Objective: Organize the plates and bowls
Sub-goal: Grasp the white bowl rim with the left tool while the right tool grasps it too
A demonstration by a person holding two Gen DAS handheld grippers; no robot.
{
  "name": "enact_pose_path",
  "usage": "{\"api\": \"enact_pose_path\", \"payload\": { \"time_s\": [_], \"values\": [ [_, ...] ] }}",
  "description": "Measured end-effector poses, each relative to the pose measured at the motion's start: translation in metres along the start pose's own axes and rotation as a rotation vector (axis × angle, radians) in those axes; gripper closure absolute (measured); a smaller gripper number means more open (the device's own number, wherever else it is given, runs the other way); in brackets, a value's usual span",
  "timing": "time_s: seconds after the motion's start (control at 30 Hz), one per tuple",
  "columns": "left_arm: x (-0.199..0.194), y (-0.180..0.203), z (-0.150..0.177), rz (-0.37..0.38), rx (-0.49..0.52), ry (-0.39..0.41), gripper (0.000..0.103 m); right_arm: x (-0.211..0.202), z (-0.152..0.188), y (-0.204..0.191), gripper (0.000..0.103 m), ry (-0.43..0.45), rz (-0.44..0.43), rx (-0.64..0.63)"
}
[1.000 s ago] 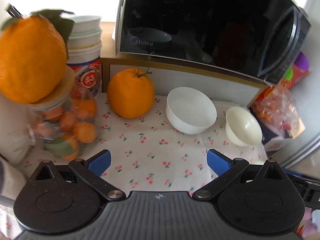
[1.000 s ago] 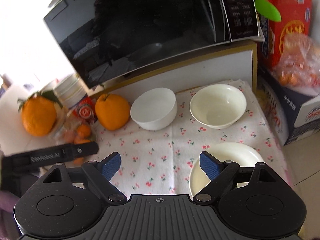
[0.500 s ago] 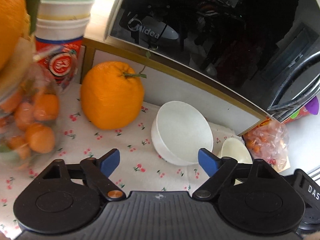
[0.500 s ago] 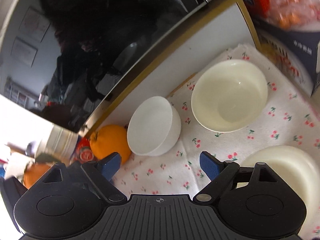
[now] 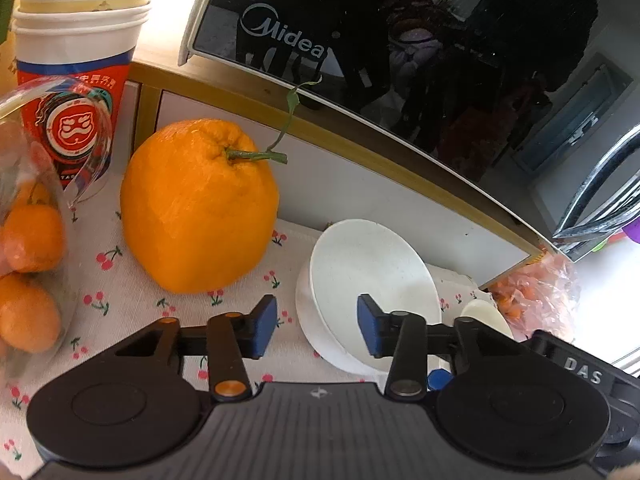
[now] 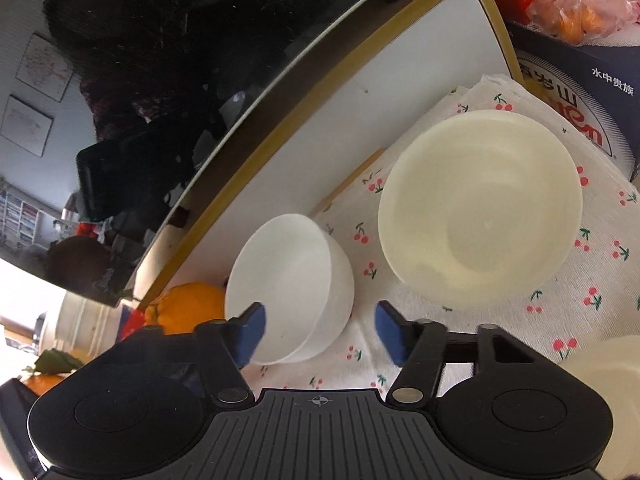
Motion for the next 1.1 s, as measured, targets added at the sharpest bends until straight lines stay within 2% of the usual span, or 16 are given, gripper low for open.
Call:
{"api": "enact_pose_path", "payload": {
  "time_s": [0.13,0.5,0.83,1.1],
  "values": [
    [0.003,0.001,-0.003,-0.004,0.024,0.003,0.078,0.007,-0.004,0.004,0.067,0.004,0.004,0.014],
    [0.009,0.000,-0.007,-0.038,0.075,0.015,0.089,0.015,-0.007,0.009,0.085,0.011,-0.017,0.014],
    [0.004,0.008,-0.010,-0.058,0.131,0.017,0.092,0.010,-0.005,0.004,0.085,0.023,-0.020,-0.027],
    [-0.019,0.017,-0.014,-0.062,0.163,0.031,0.092,-0.012,0.001,-0.006,0.085,0.031,-0.036,-0.044]
  ]
}}
Point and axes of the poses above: each gripper's, at about its wrist camera, not at the fingertips, and x roughly the way its jaws point, y to its right, z to its underside, the point moved 3 cm from there along x, roughly the way its jaws point, and after that the axes turned 15 degrees about x, right-handed, at the moved point
